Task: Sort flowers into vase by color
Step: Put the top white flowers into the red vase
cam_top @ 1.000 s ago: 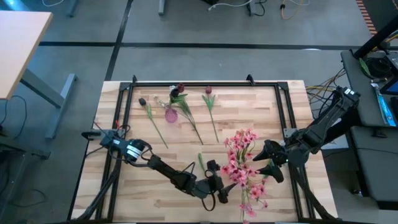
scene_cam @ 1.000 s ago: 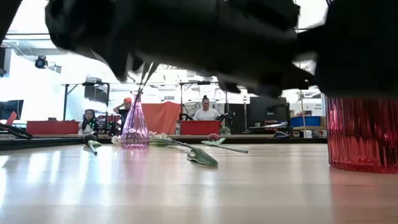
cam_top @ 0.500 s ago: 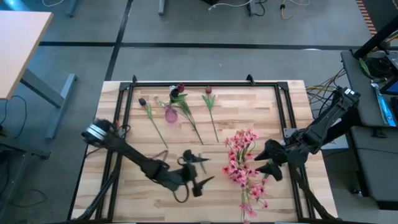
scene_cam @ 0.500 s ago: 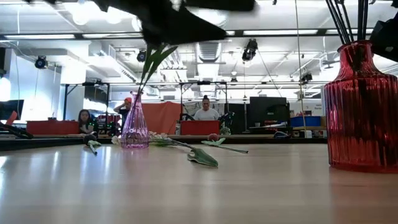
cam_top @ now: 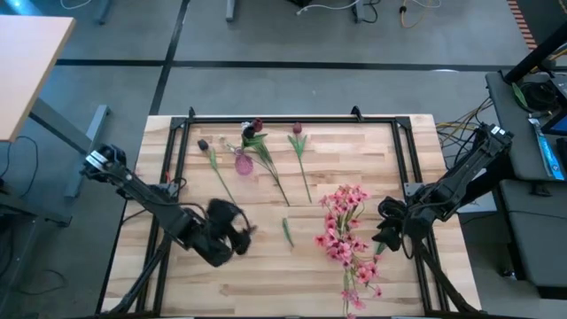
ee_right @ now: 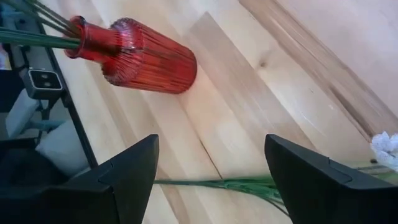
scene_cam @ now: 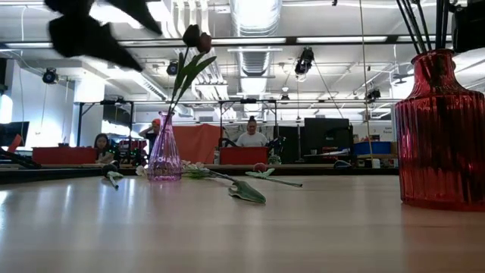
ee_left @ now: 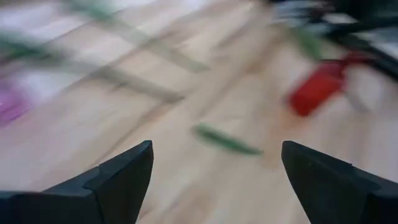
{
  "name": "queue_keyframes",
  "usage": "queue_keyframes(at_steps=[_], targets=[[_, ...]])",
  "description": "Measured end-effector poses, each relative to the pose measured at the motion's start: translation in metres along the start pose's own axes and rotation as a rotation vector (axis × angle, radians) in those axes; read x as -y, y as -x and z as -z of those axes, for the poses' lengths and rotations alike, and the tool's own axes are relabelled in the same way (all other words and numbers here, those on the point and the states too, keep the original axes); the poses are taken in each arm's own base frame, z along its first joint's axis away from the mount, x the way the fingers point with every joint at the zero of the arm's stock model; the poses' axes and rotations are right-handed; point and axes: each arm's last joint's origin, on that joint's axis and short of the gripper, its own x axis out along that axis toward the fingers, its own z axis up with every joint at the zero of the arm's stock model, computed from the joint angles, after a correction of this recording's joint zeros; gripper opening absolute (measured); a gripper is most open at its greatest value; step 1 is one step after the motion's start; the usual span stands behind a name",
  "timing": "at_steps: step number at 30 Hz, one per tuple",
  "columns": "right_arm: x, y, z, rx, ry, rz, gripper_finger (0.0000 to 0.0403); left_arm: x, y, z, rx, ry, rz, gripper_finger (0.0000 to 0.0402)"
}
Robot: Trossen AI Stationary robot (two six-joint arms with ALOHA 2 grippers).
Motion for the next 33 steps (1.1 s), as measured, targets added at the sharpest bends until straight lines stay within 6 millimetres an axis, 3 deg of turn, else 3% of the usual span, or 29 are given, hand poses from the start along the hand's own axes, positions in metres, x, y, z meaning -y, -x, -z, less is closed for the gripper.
queue_keyframes(at_steps=[5, 9, 22, 33], targets=[[0.000, 0.000, 0.000, -0.006, -0.004, -0.001, 0.0279, -0.036, 0.008, 0.004, -0.074, 0.152, -0.272, 0.0327], [0.000, 0.000, 0.000, -0.008, -0.004, -0.001, 0.0278, -0.048, 0.010, 0.006, -0.087, 0.195, -0.404, 0.0320], [0.000, 0.000, 0.002, -0.078, -0.002, -0.007, 0.0272, -0.053, -0.015, 0.014, -0.127, 0.219, -0.472, 0.0318], [0.000, 0.000, 0.003, -0.085, -0.002, -0.008, 0.0274, -0.091, -0.058, 0.023, -0.091, 0.369, -0.547, 0.0317]])
